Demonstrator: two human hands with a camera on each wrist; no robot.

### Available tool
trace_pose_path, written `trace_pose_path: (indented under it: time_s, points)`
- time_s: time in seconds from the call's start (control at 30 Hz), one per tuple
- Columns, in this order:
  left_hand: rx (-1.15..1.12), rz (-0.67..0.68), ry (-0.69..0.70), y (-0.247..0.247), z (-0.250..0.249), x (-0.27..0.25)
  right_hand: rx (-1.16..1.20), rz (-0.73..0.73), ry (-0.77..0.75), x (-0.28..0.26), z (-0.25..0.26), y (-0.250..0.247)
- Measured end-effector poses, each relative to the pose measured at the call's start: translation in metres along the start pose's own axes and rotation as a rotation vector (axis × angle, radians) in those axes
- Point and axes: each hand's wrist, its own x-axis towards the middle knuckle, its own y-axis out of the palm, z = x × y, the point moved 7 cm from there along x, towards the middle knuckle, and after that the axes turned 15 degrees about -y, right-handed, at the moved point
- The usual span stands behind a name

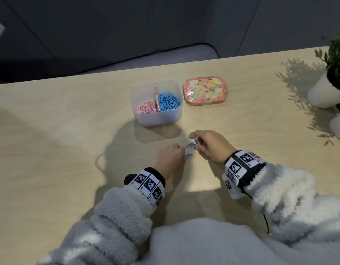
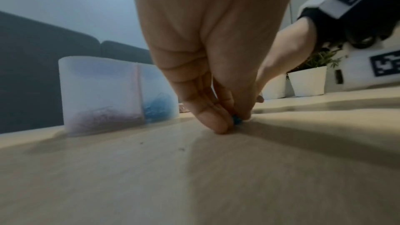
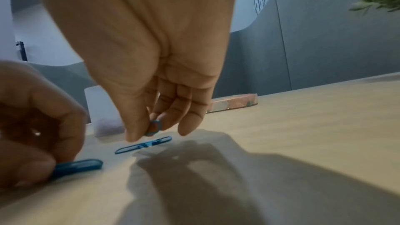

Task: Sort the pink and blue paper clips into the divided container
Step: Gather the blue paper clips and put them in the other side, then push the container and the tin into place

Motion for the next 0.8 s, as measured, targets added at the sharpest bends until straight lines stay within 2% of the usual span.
trace_pose_path:
  time_s: [0.13,0.23,0.37,0.5,0.53,0.63,0.73,0.8]
  points:
    - [0.051,-0.021,0.023,-0.006,0.007,-0.002,-0.102,0.075,-0.005,0.009,0.001,0.004]
    - [-0.164,-0.112,0.005,-0.029,0.017,0.0,-0.103,0.055,0.034,0.005,-0.001,0.002]
    - [-0.45,-0.346,-0.006,-0.088,0.028,0.009,-0.035,0.045,0.082,0.003,-0.007,0.006]
    - [-0.717,-0.525,-0.175,-0.137,0.046,0.028,0.041,-0.049,0.22,-0.001,-0.016,0.008]
    - [-0.764,-0.527,-0.22,-0.141,0.05,0.035,0.05,-0.054,0.252,-0.001,-0.018,0.009]
    - [-0.76,-0.456,-0.277,-0.135,0.055,0.05,0.053,-0.024,0.292,-0.002,-0.02,0.013]
    - [-0.657,-0.611,-0.24,-0.135,0.063,0.044,-0.025,-0.008,0.233,-0.003,-0.012,0.012]
    - [-0.573,-0.729,-0.277,-0.132,0.078,0.041,-0.052,-0.011,0.199,-0.002,-0.009,0.011]
